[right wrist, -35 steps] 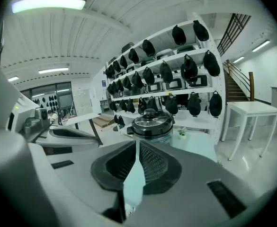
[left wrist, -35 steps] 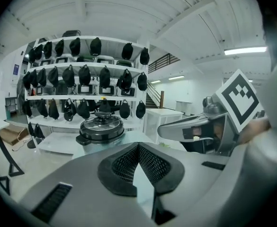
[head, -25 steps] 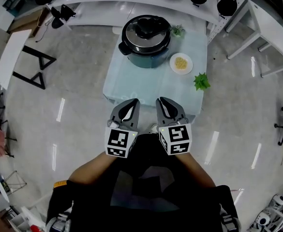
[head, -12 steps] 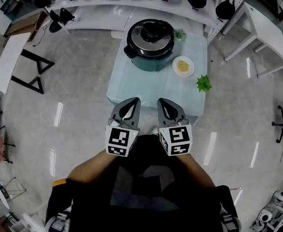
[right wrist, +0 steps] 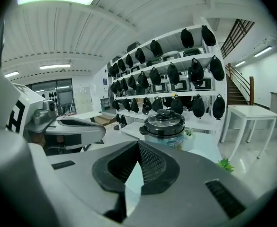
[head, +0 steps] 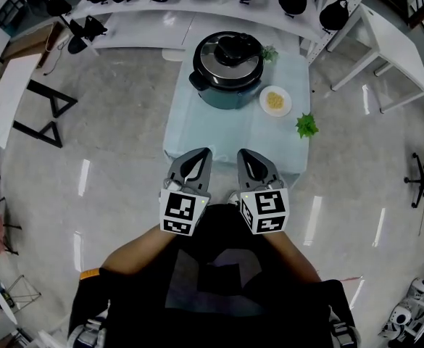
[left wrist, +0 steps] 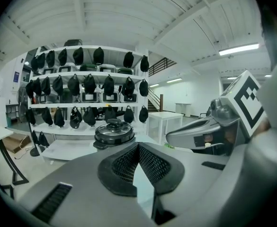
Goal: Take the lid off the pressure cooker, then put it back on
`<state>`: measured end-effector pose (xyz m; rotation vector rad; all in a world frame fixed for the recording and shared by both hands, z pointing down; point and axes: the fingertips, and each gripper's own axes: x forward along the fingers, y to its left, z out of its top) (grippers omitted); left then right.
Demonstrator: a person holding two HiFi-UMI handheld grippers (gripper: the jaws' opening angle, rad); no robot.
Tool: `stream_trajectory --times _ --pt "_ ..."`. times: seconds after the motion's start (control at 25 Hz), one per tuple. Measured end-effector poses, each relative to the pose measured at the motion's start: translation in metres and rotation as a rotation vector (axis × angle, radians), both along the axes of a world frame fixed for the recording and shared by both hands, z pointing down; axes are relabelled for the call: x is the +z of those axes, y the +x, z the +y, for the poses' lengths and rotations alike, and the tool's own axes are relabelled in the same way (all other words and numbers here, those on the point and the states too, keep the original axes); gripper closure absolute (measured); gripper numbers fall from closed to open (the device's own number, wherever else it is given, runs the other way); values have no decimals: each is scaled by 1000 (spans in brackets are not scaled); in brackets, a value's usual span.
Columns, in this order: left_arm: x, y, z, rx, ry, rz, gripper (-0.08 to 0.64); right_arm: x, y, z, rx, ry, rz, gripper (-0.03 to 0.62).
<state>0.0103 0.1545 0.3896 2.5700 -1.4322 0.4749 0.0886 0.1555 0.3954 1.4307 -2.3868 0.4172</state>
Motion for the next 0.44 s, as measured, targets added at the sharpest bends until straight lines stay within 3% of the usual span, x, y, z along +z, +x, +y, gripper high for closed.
stream_trajectory --times 0.44 --pt "6 -12 -2 17 -8 10 552 5 -11 -1 24 -8 11 575"
